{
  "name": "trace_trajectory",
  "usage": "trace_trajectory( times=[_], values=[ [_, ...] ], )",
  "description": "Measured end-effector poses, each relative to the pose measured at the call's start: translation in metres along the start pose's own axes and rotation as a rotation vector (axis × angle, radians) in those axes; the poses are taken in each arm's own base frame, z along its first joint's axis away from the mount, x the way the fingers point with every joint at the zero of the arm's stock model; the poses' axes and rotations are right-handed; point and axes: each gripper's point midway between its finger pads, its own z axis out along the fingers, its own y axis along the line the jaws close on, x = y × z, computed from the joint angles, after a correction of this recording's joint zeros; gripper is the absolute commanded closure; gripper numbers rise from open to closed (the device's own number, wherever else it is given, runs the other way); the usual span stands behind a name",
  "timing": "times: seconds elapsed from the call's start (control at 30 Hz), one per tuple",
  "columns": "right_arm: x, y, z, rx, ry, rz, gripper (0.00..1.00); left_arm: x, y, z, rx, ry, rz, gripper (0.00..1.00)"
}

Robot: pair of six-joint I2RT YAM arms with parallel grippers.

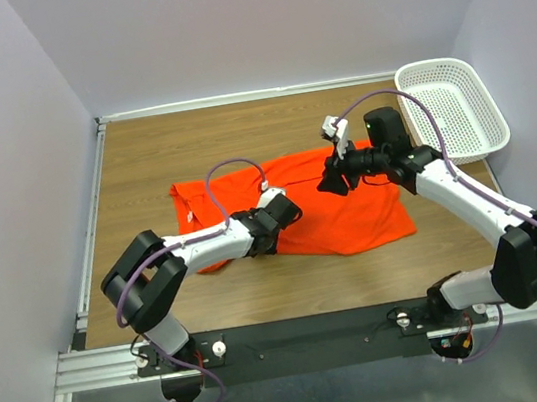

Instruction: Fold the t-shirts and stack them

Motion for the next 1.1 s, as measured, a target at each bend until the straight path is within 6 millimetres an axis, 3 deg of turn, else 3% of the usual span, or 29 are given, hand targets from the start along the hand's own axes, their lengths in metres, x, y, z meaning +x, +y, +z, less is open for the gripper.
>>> trace_trajectory(
  times=[0.5,0.6,0.63,0.8,1.1],
  values=[
    [0.0009,0.0001,-0.0014,-0.008,-0.001,0.008,0.47,0.0009,0.0099,-0.0033,-0.052,0.014,0.009,0.92],
    [0.0008,0.0003,-0.0016,-0.010,-0.002,0.009,0.47,-0.0025,0.0089,-0.0041,-0.049,0.006,0.006,0.91],
    [0.0008,0.0000,-0.0018,-0.010,-0.002,0.009,0.47,-0.0026,0.0089,-0.0042,-0.049,0.006,0.006,0.83],
    [0.0009,-0.0011,-0.0024,-0.008,-0.003,0.011,0.47,-0.0022,0.0090,-0.0043,-0.049,0.008,0.008,0.74],
    [0.0012,-0.0025,-0.0033,-0.006,-0.004,0.014,0.47,0.0023,0.0082,0.0007,-0.054,0.025,0.020,0.74]
  ],
)
